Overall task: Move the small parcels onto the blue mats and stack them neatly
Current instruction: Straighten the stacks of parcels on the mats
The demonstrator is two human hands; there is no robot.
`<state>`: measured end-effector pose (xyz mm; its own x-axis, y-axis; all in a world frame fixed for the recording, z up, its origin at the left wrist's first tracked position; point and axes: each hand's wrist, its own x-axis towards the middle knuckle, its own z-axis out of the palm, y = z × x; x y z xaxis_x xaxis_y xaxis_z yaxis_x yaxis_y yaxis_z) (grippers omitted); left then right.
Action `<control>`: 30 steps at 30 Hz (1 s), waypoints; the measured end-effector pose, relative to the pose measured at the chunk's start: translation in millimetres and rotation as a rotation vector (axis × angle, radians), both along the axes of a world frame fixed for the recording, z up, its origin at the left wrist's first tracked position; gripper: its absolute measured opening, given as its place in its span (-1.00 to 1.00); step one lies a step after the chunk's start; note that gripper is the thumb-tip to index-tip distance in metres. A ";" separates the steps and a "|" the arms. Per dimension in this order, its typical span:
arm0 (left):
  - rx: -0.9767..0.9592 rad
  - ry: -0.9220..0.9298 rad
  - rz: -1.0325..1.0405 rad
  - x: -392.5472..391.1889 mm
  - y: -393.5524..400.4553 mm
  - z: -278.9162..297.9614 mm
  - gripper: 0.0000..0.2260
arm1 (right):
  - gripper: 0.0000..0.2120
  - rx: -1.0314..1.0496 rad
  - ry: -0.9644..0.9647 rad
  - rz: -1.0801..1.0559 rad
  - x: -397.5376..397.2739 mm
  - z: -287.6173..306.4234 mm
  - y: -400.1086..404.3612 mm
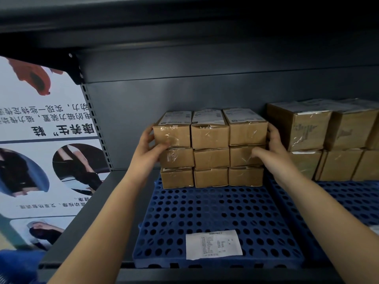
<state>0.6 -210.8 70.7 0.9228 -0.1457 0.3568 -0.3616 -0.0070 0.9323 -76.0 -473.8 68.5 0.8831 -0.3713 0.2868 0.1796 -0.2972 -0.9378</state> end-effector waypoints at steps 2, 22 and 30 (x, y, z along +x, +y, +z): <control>0.004 0.001 0.001 -0.9 -0.8 1.3 -0.51 | -0.23 0.000 0.001 0.000 -0.1 -0.3 -1.3; 0.235 -0.271 0.282 -15.7 6.0 3.7 -0.47 | -0.25 -0.218 -0.139 -0.140 -20.4 -6.8 -6.3; 0.362 -0.560 0.171 -71.8 -56.3 15.9 -0.53 | -0.39 -0.462 -0.273 -0.246 -63.9 -2.9 -29.1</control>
<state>-71.1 -267.1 86.6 0.6342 -0.2145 0.7428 -0.7542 -0.3828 0.5335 -139.8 -502.9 65.5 0.6584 -0.3385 0.6723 0.2702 -0.7274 -0.6308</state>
